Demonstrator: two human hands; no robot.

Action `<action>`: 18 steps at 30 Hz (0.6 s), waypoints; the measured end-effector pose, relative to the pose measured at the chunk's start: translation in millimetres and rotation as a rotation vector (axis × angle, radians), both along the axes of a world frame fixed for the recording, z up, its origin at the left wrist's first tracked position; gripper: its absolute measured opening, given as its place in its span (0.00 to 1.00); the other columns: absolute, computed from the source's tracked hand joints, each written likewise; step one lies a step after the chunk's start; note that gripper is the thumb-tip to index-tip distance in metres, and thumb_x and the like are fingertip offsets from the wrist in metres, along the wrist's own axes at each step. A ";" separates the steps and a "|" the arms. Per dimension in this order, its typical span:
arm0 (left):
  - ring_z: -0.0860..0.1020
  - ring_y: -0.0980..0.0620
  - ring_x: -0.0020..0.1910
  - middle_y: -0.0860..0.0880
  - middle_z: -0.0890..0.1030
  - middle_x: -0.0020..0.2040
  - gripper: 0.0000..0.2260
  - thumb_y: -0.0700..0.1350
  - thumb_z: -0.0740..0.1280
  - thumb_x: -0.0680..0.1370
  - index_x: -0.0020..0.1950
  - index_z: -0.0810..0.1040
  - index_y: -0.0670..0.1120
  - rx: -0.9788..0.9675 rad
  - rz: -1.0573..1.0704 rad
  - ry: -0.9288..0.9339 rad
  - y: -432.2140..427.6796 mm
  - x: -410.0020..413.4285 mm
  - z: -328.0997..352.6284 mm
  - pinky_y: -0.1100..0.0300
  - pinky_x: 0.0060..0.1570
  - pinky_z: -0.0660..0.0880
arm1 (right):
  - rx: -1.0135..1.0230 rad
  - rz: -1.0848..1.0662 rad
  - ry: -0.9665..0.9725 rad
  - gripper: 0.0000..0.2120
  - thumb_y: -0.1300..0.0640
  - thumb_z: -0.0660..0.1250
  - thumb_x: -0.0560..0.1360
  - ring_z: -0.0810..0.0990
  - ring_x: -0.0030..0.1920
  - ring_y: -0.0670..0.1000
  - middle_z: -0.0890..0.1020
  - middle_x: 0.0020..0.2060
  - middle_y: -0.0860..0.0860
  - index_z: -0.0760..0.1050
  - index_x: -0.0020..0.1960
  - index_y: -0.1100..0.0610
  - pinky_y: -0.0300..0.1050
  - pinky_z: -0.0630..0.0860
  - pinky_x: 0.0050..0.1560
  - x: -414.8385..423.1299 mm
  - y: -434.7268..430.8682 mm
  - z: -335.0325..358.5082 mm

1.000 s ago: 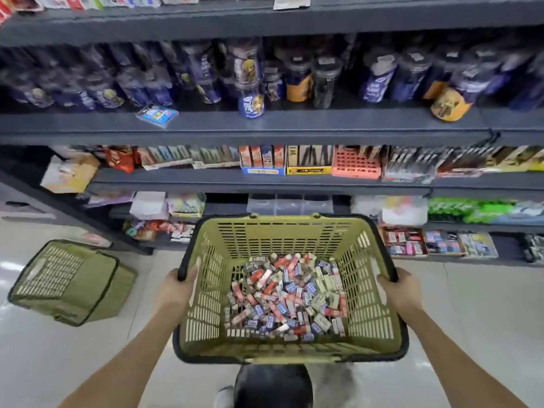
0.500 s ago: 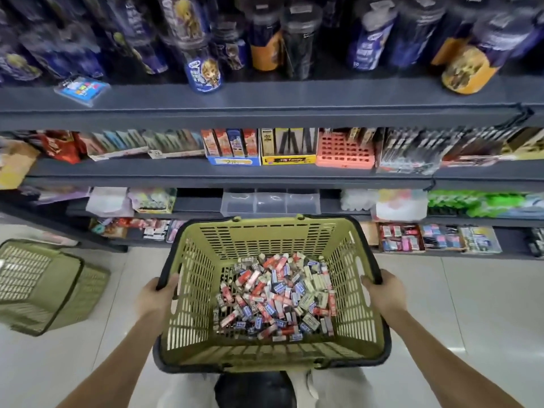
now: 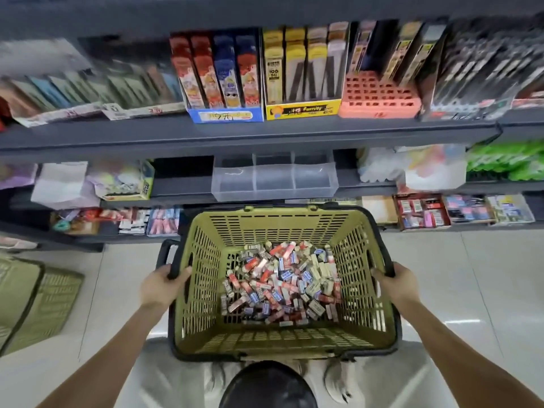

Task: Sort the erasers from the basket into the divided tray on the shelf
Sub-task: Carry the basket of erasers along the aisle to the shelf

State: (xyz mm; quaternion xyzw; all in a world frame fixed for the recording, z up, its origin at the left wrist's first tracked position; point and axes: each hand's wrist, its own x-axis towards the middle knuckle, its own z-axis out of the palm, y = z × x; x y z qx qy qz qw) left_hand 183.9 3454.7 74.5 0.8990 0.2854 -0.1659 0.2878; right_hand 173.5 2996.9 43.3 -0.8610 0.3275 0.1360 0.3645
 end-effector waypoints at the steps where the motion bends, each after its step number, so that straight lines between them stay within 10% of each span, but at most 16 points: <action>1: 0.79 0.41 0.38 0.42 0.82 0.37 0.15 0.54 0.68 0.76 0.43 0.79 0.42 -0.003 -0.004 0.005 3.1 -0.8 -11.7 0.52 0.40 0.77 | -0.007 0.012 0.006 0.10 0.56 0.70 0.73 0.73 0.23 0.44 0.74 0.23 0.46 0.73 0.36 0.53 0.36 0.63 0.22 0.8 0.4 -10.1; 13: 0.77 0.40 0.35 0.41 0.79 0.33 0.14 0.50 0.71 0.75 0.38 0.76 0.40 0.248 -0.225 -0.162 14.9 15.9 -71.5 0.52 0.34 0.73 | -0.279 0.213 0.079 0.14 0.48 0.68 0.73 0.78 0.37 0.56 0.81 0.38 0.55 0.77 0.48 0.59 0.48 0.77 0.40 26.5 4.1 -51.2; 18: 0.76 0.32 0.46 0.33 0.78 0.48 0.16 0.43 0.73 0.71 0.53 0.76 0.35 0.577 -0.520 -0.565 -12.9 58.4 -73.1 0.40 0.45 0.72 | -0.831 0.579 -0.515 0.07 0.60 0.69 0.70 0.76 0.40 0.61 0.78 0.39 0.59 0.74 0.44 0.62 0.53 0.72 0.41 58.2 32.4 -46.4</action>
